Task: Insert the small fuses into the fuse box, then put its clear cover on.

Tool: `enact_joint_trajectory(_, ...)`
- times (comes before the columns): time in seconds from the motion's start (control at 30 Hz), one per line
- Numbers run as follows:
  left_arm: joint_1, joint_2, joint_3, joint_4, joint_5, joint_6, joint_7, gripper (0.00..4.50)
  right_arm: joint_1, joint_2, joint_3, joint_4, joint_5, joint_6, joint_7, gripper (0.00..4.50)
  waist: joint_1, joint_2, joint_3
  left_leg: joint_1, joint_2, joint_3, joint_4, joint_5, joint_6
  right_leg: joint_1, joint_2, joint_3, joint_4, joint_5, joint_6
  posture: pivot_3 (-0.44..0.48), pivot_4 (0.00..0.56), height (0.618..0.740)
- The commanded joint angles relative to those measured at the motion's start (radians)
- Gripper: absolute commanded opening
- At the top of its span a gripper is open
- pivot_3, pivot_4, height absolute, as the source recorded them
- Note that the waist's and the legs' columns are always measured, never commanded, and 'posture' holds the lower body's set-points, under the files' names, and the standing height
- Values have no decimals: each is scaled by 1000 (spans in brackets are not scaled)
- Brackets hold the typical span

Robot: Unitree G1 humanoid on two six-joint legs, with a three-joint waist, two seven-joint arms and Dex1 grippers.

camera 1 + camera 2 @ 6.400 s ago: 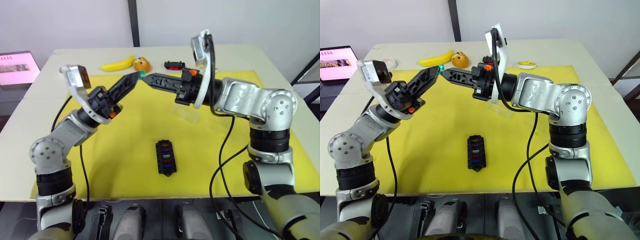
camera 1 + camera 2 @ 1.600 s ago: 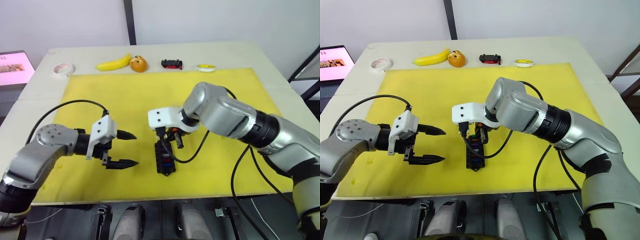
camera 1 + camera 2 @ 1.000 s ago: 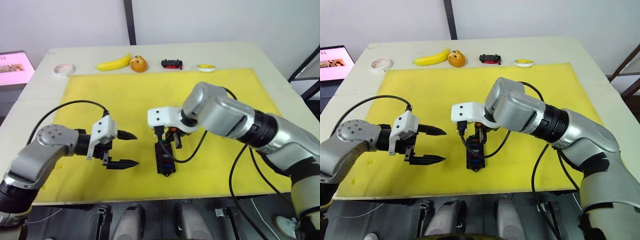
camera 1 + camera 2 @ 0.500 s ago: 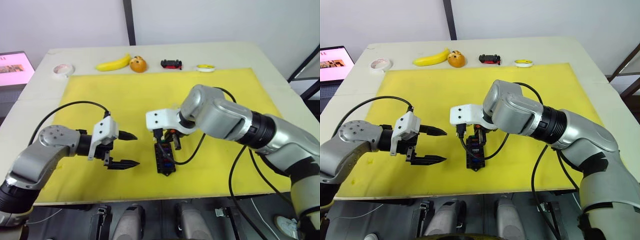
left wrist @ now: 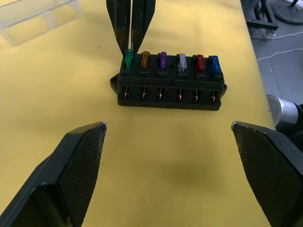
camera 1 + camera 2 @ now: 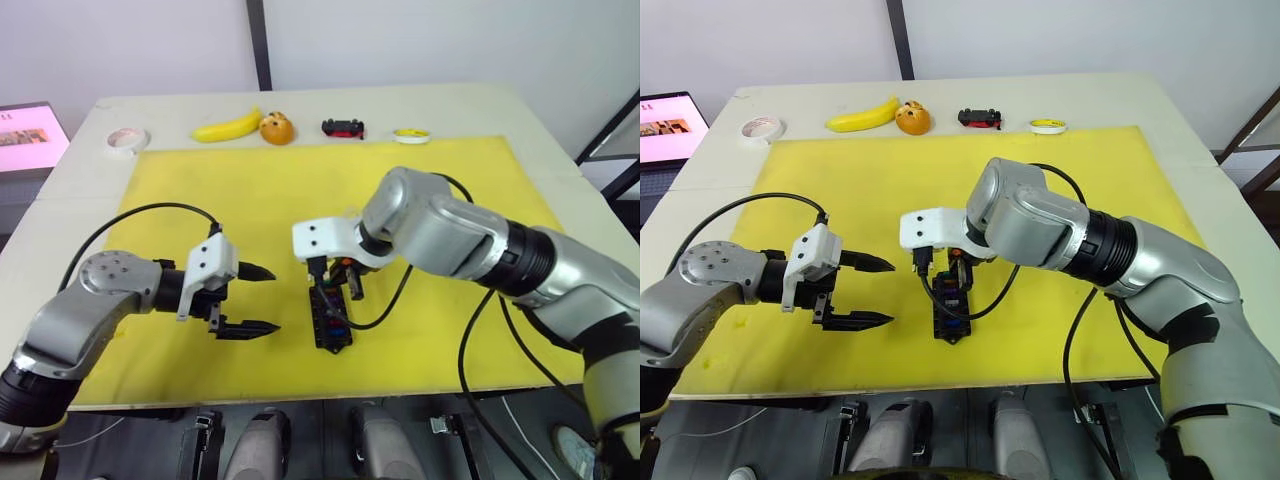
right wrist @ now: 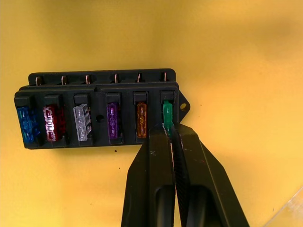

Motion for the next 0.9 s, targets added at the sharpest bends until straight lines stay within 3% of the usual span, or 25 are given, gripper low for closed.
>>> enact_joint_trajectory(0.03, 4, 1, 7, -28, 4, -22, -4, 4487, -19, -10, -27, -34, 15, 1, 7, 316, 0, 0, 0, 0, 0, 0, 0, 0, 0, 0, 0, 0, 0, 0, 0, 0, 150, 740)
enact_joint_trajectory(0.07, 4, 1, 8, -28, 4, -23, -4, 4500, -19, -10, -27, -34, 15, 2, 5, 644, 0, 0, 0, 0, 0, 0, 0, 0, 0, 0, 0, 0, 0, 0, 0, 0, 150, 740)
enact_joint_trajectory(0.73, 5, 2, 11, -20, 10, -25, -11, 4500, -52, -47, -77, -25, 33, -25, 17, 644, 0, 0, 0, 0, 0, 0, 0, 0, 0, 0, 0, 0, 0, 0, 0, 0, 150, 740)
enact_joint_trajectory(0.9, 2, 2, 13, -18, 9, -23, -11, 4500, -27, -88, -203, -67, 84, -52, 32, 644, 1, 0, 0, 0, 0, 0, 0, 0, 0, 0, 0, 0, 0, 0, 0, 0, 150, 740)
